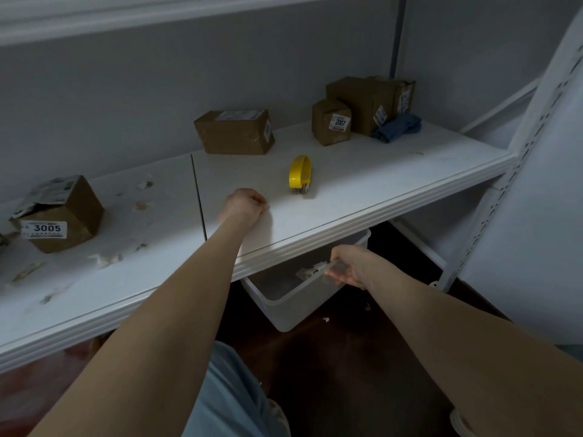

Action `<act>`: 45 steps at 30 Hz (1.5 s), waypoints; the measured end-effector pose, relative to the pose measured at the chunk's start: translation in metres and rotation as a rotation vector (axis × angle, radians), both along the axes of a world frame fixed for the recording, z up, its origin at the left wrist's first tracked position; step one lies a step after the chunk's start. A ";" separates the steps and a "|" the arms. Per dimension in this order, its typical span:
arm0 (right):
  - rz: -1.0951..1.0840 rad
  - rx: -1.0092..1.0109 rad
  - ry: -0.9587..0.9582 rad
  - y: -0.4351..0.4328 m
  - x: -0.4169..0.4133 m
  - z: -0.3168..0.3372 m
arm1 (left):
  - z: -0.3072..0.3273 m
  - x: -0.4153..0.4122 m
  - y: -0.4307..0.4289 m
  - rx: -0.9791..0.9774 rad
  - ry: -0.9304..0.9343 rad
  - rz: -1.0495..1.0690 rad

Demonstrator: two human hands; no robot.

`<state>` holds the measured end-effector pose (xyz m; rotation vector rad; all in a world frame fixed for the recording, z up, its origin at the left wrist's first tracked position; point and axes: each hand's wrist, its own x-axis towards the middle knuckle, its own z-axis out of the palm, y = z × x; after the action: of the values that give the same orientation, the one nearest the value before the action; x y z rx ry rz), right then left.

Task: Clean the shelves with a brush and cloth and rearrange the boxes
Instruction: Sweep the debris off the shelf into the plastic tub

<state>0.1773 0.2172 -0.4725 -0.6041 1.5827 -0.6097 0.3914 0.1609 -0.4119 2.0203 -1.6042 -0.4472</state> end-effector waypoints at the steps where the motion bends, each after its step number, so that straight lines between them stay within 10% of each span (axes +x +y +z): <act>1: 0.004 0.004 0.005 0.000 0.000 -0.001 | 0.002 -0.002 -0.001 0.011 -0.030 0.000; 14: 0.014 -0.006 0.006 -0.002 0.003 -0.006 | 0.005 -0.006 -0.003 0.136 -0.183 -0.060; 31: -0.025 -0.057 -0.037 0.022 -0.007 0.005 | 0.011 -0.021 0.049 0.176 0.654 -0.229; 45: -0.054 -0.083 -0.027 0.033 -0.041 0.008 | -0.001 -0.101 0.080 0.670 0.205 -0.480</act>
<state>0.1364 0.2502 -0.4646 -0.6140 1.5584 -0.7247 0.2899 0.2408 -0.4130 1.8960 -1.9726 -1.4853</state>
